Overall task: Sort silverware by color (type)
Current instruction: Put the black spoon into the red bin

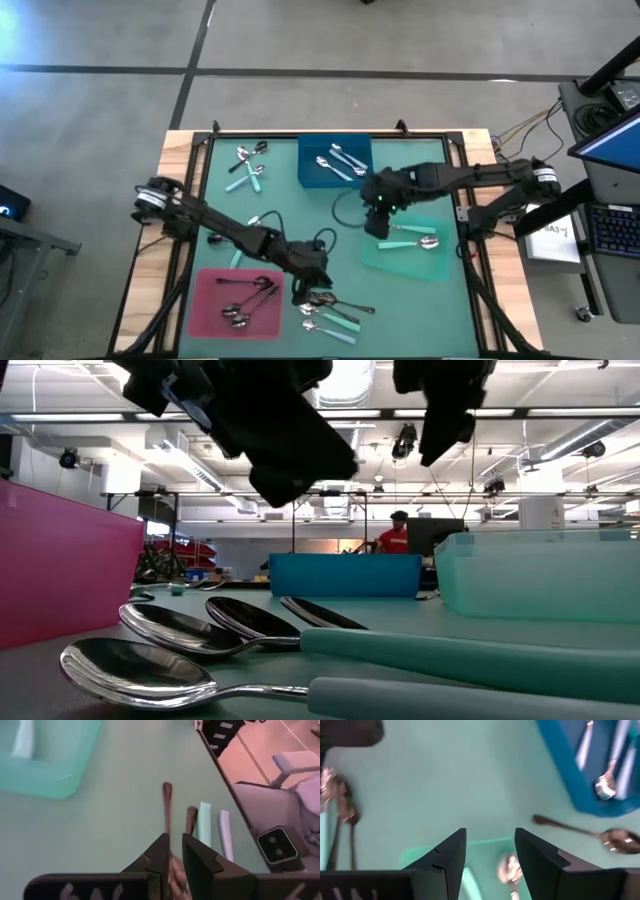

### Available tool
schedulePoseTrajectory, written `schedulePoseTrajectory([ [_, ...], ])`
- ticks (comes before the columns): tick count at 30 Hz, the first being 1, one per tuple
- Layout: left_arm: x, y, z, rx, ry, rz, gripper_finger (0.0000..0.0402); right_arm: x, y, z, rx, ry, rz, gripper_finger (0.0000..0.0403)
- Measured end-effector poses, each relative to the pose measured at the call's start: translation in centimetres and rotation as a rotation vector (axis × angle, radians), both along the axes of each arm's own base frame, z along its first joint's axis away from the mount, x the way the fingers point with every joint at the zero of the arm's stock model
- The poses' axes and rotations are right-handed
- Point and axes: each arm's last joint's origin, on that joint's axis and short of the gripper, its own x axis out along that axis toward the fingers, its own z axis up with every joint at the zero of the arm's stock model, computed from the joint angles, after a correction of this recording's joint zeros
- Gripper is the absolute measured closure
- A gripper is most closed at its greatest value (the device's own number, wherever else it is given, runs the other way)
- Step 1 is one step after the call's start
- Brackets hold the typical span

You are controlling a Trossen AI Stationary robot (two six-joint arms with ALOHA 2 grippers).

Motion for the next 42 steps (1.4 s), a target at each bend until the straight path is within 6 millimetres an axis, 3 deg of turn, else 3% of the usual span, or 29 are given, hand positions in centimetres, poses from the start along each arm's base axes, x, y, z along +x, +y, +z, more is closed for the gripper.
schedulePoseTrajectory([
  [7,2.6,-1.8,-2.0,0.07,0.176,-0.027,0.0367,-1.1,3.1,-0.4,-0.03,0.098,0.008,0.0248],
  [15,5.3,-3.8,-2.3,0.148,0.239,-0.084,0.0367,-2.7,5.0,-0.8,-0.104,0.21,-0.046,0.0248],
  [32,5.5,-4.1,-2.8,0.177,0.242,-0.111,0.0363,-3.1,5.5,-0.9,-0.124,0.229,-0.05,0.0248],
  [42,5.7,-4.2,-2.6,0.163,0.21,-0.114,0.0276,-3.3,5.5,-0.9,-0.14,0.251,-0.016,0.0248],
])
